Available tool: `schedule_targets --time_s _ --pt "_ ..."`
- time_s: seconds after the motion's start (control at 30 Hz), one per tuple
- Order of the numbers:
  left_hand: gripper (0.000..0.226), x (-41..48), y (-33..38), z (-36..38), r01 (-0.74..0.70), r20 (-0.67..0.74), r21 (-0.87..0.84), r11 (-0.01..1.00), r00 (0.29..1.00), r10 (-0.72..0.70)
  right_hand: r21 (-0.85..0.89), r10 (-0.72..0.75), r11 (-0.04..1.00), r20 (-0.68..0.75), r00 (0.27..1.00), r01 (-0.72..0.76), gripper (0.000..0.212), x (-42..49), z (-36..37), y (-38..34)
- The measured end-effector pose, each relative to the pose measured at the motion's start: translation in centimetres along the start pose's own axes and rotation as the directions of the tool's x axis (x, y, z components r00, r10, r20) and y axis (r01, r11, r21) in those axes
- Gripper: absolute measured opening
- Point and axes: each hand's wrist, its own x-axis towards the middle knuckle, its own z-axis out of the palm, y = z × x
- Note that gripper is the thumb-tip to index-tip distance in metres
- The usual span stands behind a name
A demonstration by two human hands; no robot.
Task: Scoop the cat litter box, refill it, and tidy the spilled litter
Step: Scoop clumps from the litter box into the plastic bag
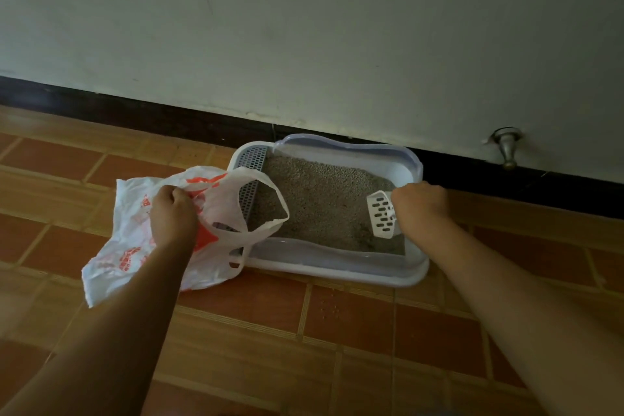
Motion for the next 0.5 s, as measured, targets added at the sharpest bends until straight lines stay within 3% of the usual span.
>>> schedule_targets --time_s 0.2,0.5 --pt "0.034 -0.2 -0.1 -0.1 0.008 -0.012 -0.005 1.0 1.0 -0.008 -0.043 -0.004 0.999 0.1 0.995 0.008 0.026 0.4 0.9 -0.2" --pt "0.033 0.2 0.0 0.1 -0.009 -0.034 -0.005 1.0 0.999 0.009 0.26 0.014 0.963 0.23 0.973 -0.076 0.03 0.7 1.4 -0.2"
